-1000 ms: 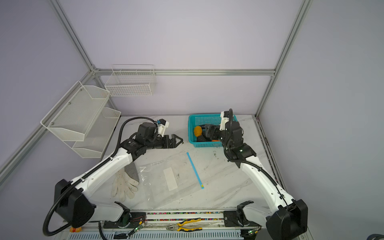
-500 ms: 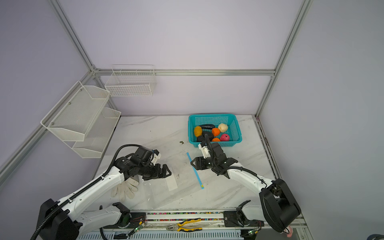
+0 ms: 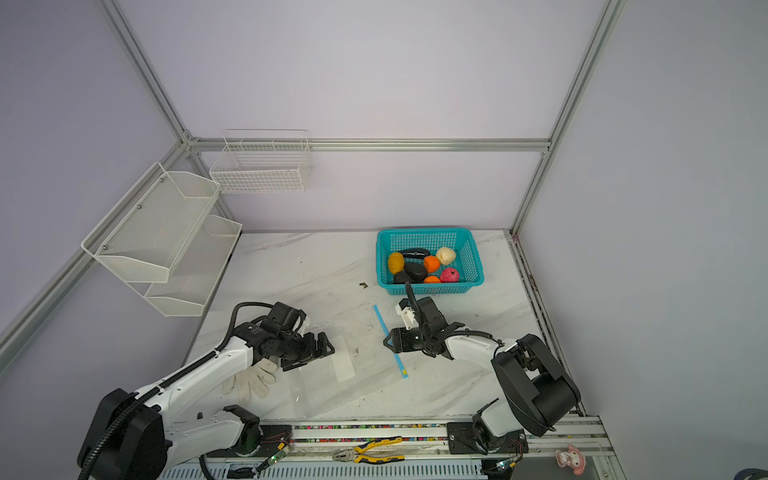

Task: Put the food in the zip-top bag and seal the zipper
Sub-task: 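Lower both grippers onto the blue zipper edge of the clear bag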

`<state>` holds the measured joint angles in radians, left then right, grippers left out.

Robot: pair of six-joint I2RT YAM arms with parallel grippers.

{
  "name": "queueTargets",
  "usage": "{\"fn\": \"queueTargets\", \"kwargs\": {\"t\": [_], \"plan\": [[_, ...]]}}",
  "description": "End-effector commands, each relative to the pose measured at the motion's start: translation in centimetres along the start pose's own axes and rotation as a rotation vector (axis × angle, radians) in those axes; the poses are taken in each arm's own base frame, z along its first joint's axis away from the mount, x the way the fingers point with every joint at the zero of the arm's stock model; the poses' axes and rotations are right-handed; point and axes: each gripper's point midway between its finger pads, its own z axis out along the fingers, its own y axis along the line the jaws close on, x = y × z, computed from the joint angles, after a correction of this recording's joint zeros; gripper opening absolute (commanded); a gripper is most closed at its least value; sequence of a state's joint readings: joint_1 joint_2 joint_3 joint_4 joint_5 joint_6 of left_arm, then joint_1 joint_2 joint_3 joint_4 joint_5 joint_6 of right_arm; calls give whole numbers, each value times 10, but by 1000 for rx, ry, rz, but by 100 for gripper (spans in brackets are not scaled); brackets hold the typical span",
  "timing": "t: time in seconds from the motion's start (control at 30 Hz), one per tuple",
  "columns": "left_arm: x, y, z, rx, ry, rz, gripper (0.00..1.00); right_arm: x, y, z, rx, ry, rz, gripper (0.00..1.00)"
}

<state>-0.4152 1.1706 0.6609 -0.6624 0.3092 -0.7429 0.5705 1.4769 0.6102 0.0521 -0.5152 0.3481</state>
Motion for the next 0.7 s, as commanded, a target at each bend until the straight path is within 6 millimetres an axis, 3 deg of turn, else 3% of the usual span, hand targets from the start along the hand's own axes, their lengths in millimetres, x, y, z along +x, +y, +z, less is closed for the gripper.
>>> {"fn": "queueTargets", "kwargs": {"t": [0.0, 0.47, 0.67], "plan": [[-13, 0, 8, 22, -53, -8, 100, -4, 4, 3, -25, -11, -16, 57], [-19, 10, 29, -13, -39, 33, 99, 3, 6, 10, -75, 8, 27, 54], [-20, 10, 39, -9, -21, 32, 97, 8, 12, 13, -123, 36, 49, 48]]}}
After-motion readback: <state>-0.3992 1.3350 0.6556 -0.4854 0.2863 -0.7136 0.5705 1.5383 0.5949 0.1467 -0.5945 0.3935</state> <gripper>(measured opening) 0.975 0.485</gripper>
